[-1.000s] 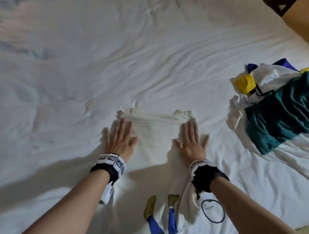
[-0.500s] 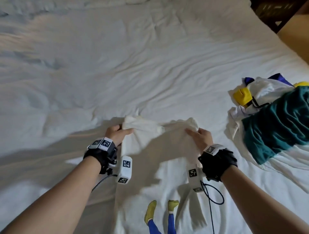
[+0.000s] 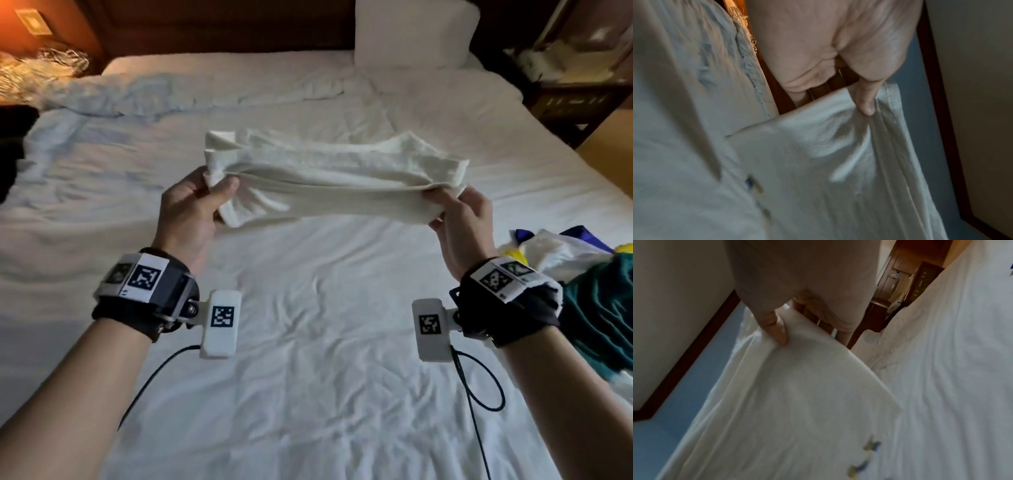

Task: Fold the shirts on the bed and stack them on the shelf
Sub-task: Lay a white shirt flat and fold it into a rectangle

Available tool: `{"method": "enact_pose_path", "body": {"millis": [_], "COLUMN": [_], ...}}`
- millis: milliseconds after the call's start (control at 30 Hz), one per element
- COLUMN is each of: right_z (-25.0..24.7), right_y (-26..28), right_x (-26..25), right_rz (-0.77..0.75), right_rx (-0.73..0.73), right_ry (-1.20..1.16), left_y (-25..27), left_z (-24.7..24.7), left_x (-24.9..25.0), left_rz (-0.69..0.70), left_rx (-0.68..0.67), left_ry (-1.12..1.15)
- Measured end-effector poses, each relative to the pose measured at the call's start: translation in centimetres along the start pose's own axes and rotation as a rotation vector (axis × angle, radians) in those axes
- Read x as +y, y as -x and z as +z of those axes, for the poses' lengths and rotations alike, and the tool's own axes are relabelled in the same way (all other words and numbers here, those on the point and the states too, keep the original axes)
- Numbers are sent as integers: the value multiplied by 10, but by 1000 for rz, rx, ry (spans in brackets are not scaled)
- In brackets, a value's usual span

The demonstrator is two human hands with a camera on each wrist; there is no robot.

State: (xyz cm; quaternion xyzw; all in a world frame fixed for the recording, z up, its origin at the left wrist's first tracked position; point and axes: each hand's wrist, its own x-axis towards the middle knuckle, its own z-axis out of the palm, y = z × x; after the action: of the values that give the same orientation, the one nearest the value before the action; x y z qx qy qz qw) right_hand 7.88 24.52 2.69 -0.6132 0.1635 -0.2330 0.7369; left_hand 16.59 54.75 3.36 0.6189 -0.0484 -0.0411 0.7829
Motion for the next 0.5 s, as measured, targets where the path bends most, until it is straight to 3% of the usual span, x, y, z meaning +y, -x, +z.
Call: {"method": "enact_pose_path", "body": {"millis": [100, 367, 500], "right_z": [-16, -87, -100], "right_y": [26, 140, 166], "right_x": [38, 190, 213], "right_rz": [64, 312, 341], "right_rx": [-85, -418, -443], "right_ry": [88, 802, 784], "left_y": [36, 180, 204], "left_z": [-35, -117, -128], "left_x": [-41, -197, -222], "left_rz": [-91, -373, -389], "left_rx": [27, -32, -51], "left_ry": [-40, -469, -521]}}
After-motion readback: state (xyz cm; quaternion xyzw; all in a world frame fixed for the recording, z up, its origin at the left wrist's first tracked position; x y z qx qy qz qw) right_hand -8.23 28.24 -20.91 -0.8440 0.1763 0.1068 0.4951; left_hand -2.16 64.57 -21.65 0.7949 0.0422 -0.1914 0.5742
